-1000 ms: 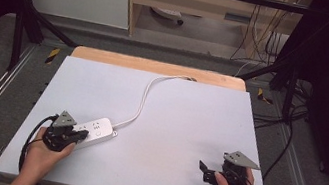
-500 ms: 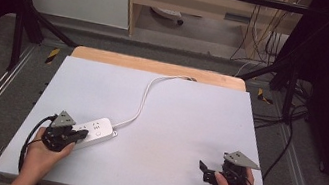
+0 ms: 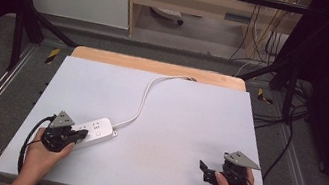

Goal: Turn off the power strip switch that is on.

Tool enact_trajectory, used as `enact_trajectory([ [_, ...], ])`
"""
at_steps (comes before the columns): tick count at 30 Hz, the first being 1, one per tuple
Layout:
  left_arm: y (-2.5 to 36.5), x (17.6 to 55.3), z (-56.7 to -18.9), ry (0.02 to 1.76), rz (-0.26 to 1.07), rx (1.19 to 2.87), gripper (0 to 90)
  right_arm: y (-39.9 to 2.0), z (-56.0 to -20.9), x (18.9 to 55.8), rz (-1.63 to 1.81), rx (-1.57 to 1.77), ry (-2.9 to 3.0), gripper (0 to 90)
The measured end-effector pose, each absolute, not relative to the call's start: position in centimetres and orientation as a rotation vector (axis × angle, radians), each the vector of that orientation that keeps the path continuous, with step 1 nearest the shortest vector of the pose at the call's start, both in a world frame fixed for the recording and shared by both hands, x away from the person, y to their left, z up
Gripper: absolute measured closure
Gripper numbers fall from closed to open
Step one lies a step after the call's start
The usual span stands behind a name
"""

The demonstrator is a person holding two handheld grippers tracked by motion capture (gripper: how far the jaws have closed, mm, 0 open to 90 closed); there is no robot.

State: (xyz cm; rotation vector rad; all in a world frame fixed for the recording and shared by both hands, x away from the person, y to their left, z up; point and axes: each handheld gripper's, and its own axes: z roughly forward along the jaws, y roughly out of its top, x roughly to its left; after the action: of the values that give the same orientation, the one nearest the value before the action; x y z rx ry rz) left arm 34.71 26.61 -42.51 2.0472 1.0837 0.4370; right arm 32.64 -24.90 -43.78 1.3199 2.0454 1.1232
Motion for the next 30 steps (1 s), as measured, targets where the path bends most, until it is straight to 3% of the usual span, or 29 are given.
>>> enact_trajectory([
  [30,26.86,34.48,-41.93,1.033,0.501,1.923,90.0,-24.65,-43.91,32.77,1.116,1.308,2.053,3.9],
])
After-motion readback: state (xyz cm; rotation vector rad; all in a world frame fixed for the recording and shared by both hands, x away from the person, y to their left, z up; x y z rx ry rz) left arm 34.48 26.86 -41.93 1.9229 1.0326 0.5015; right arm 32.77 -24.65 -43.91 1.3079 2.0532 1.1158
